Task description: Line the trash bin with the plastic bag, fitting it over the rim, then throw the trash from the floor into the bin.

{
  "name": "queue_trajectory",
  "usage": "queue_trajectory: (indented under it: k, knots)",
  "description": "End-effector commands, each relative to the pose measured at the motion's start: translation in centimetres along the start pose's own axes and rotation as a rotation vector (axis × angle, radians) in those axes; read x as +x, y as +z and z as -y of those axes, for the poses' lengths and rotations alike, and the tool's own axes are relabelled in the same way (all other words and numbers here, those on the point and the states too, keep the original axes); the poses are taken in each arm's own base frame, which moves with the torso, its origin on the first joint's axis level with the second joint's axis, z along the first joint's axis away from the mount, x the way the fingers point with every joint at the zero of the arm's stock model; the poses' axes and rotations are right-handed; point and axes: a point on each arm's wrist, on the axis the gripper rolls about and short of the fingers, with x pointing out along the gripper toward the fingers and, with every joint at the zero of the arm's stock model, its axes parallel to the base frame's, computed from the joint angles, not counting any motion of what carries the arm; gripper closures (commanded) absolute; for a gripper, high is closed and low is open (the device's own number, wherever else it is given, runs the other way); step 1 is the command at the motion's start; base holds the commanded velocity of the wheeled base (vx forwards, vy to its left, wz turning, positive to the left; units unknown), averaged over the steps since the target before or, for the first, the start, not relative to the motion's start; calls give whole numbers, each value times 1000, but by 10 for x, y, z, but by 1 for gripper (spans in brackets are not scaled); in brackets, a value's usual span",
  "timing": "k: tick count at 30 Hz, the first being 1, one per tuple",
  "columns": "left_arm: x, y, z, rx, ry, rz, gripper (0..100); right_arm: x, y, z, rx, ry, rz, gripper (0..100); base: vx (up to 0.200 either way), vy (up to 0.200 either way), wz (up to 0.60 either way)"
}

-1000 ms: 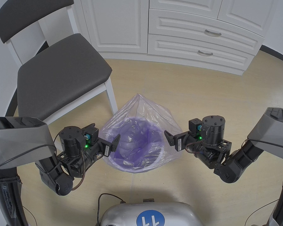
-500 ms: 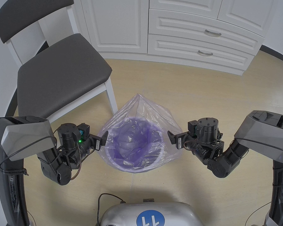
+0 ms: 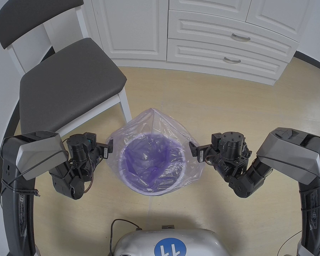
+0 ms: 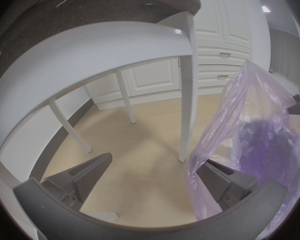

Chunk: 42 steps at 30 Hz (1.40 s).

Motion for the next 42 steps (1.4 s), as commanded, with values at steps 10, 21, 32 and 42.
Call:
queue_trajectory:
  k: [10, 21, 32, 42]
  knots:
    - [11, -9, 4, -4, 40, 10, 0, 24, -1, -5, 103, -12, 69, 0, 0, 0, 0]
    - [6, 1, 15, -43, 0, 52, 0, 27, -1, -7, 123, -5, 75, 0, 0, 0, 0]
    - [49, -35, 15, -132, 35, 20, 0, 39, -14, -3, 131, -14, 66, 0, 0, 0, 0]
    - [62, -47, 11, -156, 60, 8, 0, 63, -40, 10, 131, -54, 51, 0, 0, 0, 0]
